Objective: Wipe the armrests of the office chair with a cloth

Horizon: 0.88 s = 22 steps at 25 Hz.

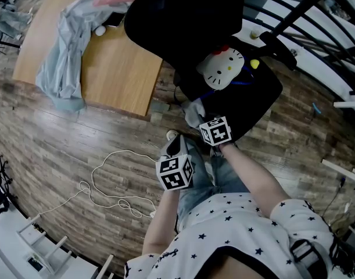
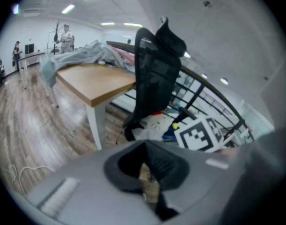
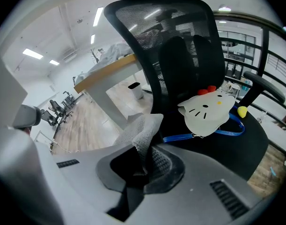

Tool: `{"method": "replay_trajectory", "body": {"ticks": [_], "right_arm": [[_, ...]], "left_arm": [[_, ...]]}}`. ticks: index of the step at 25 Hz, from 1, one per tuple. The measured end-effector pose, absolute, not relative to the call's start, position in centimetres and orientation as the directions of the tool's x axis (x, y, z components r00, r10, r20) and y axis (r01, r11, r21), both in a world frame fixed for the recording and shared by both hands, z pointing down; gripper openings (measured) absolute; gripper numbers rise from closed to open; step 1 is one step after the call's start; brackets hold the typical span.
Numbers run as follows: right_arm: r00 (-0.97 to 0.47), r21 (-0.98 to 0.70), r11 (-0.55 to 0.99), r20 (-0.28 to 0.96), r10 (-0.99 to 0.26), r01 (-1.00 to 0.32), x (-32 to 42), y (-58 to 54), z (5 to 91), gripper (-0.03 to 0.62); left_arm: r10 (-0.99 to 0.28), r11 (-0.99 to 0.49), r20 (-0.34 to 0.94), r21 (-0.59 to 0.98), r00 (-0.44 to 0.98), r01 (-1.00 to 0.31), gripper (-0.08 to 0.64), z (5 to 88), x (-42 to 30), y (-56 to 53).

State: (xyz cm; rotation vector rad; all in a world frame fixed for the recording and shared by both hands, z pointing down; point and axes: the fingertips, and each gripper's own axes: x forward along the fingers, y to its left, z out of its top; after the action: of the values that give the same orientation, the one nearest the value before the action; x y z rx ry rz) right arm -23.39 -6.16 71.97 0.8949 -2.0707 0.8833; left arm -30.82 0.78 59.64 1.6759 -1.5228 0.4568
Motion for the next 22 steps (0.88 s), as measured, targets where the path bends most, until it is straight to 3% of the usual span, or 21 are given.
{"method": "replay_trajectory", "body": {"ticks": [22], "right_arm": [[-0.502, -0.287, 0.540, 0.809, -0.305, -0.791, -19.6, -2.4, 71.9, 0.029]], "left_arm": [[-0.670, 0.044, 0.710, 0.327, 0.215, -0.944, 0.006, 59.1, -27.3, 3.4]]}}
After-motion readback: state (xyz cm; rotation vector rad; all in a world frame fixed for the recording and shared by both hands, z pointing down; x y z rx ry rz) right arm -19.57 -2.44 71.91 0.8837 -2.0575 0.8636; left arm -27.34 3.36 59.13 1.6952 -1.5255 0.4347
